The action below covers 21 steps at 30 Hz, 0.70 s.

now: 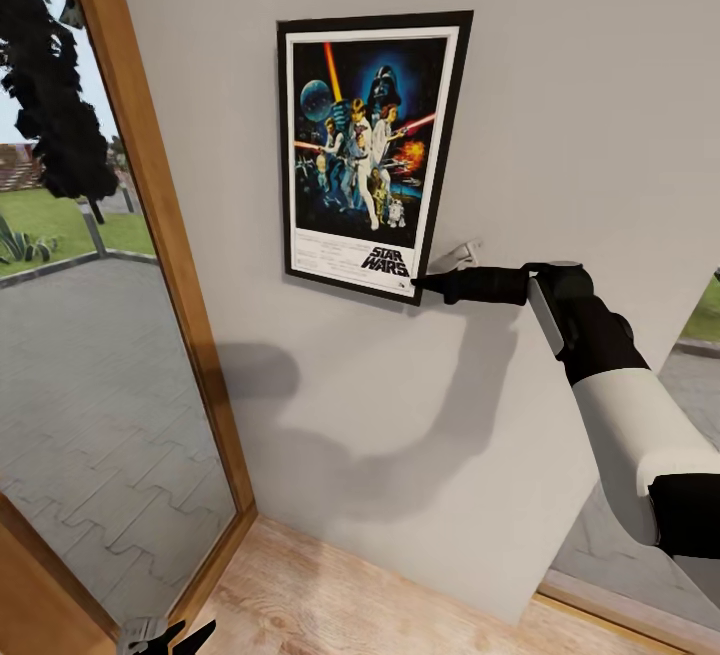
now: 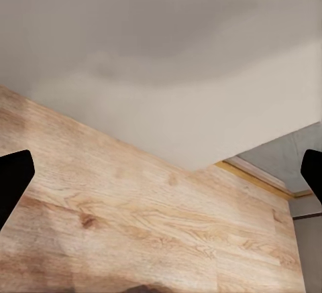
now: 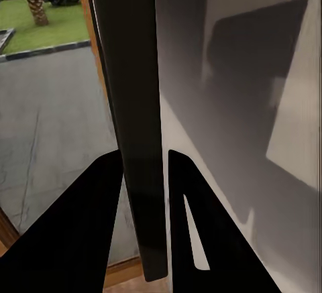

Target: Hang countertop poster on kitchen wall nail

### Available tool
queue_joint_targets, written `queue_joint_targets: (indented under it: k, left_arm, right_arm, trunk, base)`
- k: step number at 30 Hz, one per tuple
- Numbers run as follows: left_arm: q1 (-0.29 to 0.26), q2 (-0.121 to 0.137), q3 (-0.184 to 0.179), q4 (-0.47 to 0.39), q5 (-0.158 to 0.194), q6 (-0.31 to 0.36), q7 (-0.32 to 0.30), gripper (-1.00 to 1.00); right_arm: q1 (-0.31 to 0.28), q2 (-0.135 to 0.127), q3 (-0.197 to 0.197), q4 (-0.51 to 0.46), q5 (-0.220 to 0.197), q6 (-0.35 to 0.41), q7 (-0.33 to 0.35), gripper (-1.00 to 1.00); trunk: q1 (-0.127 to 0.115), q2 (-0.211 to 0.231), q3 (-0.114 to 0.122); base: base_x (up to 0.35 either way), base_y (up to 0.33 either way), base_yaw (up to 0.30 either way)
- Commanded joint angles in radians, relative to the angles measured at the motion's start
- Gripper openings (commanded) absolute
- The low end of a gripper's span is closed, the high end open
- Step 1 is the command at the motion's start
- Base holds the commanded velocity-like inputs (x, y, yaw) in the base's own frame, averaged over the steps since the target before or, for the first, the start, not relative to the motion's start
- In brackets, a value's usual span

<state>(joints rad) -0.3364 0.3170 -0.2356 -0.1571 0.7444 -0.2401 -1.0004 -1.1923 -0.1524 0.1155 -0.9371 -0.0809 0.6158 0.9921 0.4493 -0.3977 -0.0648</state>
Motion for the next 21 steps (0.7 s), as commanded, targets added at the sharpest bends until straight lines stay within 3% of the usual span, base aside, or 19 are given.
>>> queue_joint_targets:
  k: [1, 21]
  left_arm:
    - [-0.001, 0.001, -0.008, 0.001, 0.007, -0.006, -0.001, 1.00]
    - [-0.001, 0.001, -0.008, 0.001, 0.007, -0.007, -0.001, 1.00]
  right_arm:
    - [-0.001, -0.001, 0.003, 0.000, -0.010, 0.009, -0.017, -1.00]
    - [-0.001, -0.001, 0.003, 0.000, -0.010, 0.009, -0.044, -1.00]
  trunk:
    - [0.001, -0.002, -0.002]
    - [0.001, -0.002, -0.002]
  base:
    - [0.000, 0.000, 0.000]
    - [0.000, 0.000, 0.000]
